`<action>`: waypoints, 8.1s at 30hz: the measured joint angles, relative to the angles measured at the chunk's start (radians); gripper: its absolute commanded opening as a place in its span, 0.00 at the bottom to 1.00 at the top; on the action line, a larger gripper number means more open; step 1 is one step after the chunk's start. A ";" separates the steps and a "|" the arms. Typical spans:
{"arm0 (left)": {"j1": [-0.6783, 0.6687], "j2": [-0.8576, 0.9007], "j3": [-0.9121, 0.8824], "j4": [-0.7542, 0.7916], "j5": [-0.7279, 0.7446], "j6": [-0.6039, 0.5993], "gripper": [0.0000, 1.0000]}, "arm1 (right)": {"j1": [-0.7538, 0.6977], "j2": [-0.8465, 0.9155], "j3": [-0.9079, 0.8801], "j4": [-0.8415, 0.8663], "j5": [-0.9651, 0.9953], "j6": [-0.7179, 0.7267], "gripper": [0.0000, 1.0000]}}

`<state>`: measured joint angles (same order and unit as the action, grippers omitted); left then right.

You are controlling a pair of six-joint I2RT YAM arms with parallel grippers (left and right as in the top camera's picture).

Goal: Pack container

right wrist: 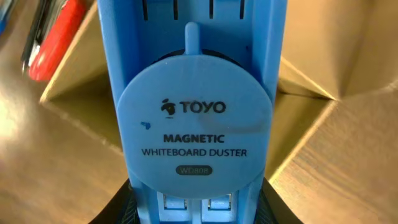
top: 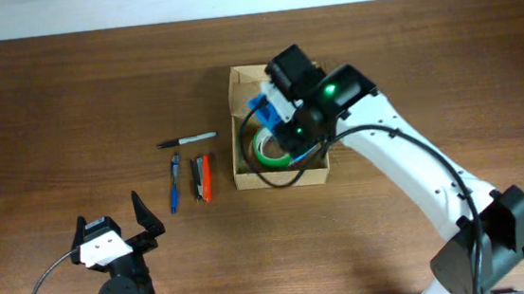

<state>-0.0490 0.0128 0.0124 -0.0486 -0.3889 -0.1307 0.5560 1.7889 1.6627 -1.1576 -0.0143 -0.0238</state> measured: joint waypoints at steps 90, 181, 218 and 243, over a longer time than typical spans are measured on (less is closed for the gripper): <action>0.000 0.000 0.000 0.000 0.000 0.000 1.00 | 0.073 -0.001 -0.191 0.205 0.108 0.467 0.99; 0.000 0.000 0.000 0.000 0.000 0.000 1.00 | 0.072 0.110 0.116 -0.119 -0.205 -0.196 0.99; 0.000 0.000 0.000 0.000 0.000 0.000 1.00 | -0.113 -1.052 -0.426 -0.064 0.049 -0.128 0.99; 0.000 0.000 0.000 0.000 0.000 0.000 1.00 | -0.132 -1.380 -0.549 -0.056 0.190 -0.003 0.99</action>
<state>-0.0490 0.0128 0.0124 -0.0486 -0.3889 -0.1307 0.4240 0.4091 1.1133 -1.2140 0.1761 -0.0265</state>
